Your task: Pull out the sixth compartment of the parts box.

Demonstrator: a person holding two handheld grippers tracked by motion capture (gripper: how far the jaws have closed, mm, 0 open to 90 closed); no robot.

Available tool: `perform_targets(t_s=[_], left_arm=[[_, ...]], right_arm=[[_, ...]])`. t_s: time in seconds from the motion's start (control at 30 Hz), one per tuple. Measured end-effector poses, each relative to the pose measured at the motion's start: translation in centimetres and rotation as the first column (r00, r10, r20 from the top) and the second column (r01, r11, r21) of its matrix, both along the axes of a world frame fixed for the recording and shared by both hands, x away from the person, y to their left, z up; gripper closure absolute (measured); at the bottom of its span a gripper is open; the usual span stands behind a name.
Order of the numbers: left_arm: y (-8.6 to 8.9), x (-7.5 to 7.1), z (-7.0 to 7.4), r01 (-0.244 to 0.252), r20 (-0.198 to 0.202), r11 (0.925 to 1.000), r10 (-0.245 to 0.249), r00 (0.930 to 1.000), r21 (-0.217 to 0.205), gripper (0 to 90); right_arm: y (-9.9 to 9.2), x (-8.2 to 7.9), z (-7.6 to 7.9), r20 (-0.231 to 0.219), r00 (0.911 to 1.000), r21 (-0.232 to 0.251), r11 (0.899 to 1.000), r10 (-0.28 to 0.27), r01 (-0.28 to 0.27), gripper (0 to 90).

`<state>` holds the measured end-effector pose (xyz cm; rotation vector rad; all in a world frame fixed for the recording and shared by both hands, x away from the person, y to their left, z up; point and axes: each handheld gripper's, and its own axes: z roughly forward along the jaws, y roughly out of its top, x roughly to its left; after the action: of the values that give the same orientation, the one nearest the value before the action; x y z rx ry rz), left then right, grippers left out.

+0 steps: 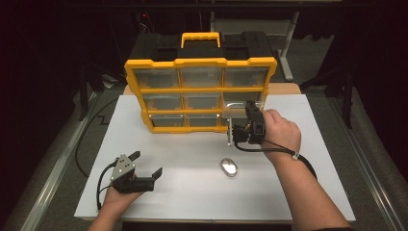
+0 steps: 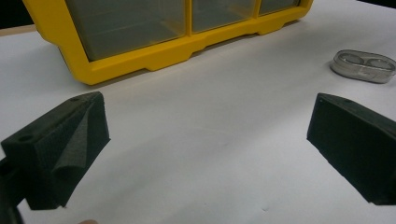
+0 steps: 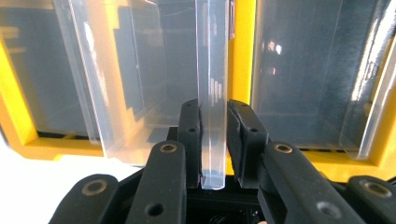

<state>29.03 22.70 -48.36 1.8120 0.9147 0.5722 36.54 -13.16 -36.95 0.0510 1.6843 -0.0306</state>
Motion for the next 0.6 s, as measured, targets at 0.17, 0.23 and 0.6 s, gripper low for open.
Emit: perform_targets(t_s=[0.17,0.23,0.6], left_arm=[[-0.1,-0.1,0.0,0.005,0.001,1.0000,-0.005,1.0000,-0.001,0.3],[-0.1,-0.1,0.0,0.005,-0.001,1.0000,-0.005,1.0000,-0.001,0.3],[-0.1,0.0,0.0,0.005,-0.004,1.0000,-0.005,1.0000,0.004,0.3]], right_arm=[[-0.3,-1.6,0.2,-0.022,0.9994,0.020,0.999,0.027,-0.027,90.0],[-0.3,-2.1,0.0,-0.025,0.9992,0.029,0.999,0.031,-0.030,90.0],[0.4,-0.3,1.1,-0.054,0.9982,0.020,1.000,0.024,-0.023,63.4]])
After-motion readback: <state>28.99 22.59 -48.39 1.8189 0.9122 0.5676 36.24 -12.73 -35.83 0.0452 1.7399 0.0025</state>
